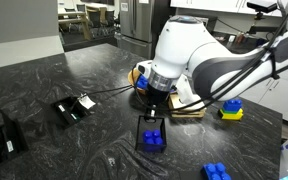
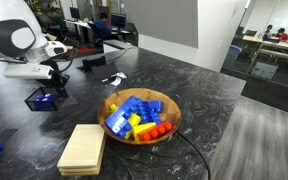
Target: Move the blue block to the left
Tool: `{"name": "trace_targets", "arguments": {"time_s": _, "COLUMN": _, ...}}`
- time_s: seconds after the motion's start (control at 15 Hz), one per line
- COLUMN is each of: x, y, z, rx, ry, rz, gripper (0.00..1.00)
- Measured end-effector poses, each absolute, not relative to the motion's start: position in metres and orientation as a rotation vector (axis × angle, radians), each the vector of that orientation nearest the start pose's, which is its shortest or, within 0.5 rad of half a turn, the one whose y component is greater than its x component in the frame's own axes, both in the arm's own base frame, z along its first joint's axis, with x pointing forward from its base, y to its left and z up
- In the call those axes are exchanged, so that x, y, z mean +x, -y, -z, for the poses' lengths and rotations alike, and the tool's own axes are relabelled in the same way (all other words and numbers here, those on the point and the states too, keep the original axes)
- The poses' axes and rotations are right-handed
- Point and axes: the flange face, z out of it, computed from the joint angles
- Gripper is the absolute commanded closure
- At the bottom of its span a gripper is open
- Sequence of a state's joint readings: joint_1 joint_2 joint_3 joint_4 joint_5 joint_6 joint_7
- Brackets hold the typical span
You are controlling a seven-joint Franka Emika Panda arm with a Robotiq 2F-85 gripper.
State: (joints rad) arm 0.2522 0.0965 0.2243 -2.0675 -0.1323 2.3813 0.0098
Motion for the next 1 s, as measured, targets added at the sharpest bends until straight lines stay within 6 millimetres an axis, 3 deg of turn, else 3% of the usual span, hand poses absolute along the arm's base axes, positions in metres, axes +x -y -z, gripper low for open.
{"name": "trace_targets", "arguments": {"time_s": 0.33, "x": 0.550, "y": -0.218, "z": -0.424, "rx": -3.206, "ry": 0.402, "rz": 0.334, "gripper": 0.99}}
{"name": "trace_targets", "arguments": {"time_s": 0.73, "x": 0.564, "y": -0.233, "z": -0.379, "rx": -3.265, "ry": 0.042, "rz": 0.150, "gripper": 0.99}}
{"name": "trace_targets", "arguments": {"time_s": 1.0, "x": 0.574, "y": -0.228, "z": -0.370, "rx": -3.273, "ry": -0.137, "rz": 0.122, "gripper": 0.99}}
